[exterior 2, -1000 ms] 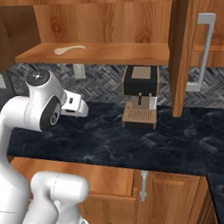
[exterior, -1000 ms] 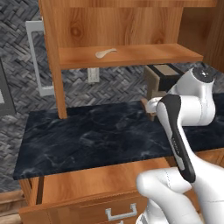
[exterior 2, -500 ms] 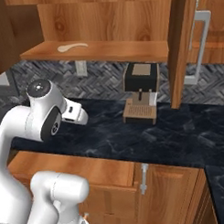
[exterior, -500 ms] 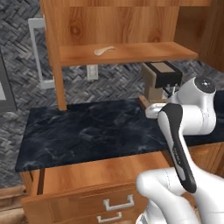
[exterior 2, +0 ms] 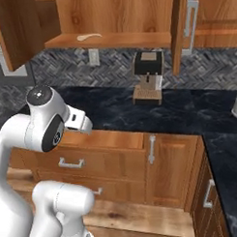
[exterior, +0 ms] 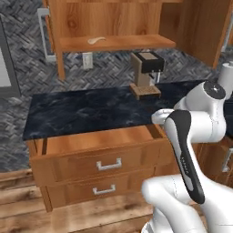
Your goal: Organize the utensils by type. Pick up the wooden spoons from the counter and place them in the open cabinet. Then pick up the metallic utensils from the counter and place them in the open drawer.
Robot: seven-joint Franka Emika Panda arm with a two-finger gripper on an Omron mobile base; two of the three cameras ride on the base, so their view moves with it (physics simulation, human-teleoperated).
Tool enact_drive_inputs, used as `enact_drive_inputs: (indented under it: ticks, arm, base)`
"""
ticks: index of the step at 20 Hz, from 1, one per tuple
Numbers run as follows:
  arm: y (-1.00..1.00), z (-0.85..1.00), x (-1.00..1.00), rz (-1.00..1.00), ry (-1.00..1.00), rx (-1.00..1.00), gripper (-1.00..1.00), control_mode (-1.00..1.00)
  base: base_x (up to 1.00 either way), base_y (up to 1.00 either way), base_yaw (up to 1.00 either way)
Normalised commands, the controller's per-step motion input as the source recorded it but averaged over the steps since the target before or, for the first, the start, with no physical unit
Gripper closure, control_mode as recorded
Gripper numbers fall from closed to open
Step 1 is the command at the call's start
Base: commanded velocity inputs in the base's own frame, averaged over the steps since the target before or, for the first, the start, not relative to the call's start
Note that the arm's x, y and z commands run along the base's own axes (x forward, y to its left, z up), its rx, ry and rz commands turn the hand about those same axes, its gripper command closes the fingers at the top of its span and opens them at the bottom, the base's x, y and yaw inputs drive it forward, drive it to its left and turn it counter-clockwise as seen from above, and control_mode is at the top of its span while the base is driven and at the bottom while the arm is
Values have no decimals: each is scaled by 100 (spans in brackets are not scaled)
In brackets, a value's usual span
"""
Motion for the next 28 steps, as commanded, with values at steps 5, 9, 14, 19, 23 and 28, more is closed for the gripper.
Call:
enact_drive_inputs:
  ticks: [5, 9, 14, 19, 23, 28]
  arm:
    - [0, 0, 0, 0, 0, 0, -100, 100]
    - [0, 0, 0, 0, 0, 0, -100, 100]
    - [0, 0, 0, 0, 0, 0, -100, 100]
    - [0, 0, 0, 0, 0, 0, -100, 100]
    - [0, 0, 0, 0, 0, 0, -100, 100]
    - [0, 0, 0, 0, 0, 0, -100, 100]
  base:
    - [-98, 0, -28]
    - [-86, 0, -54]
    - [-76, 2, -67]
    - [-75, 0, -65]
    - [-70, 0, -61]
    - [-53, -5, -68]
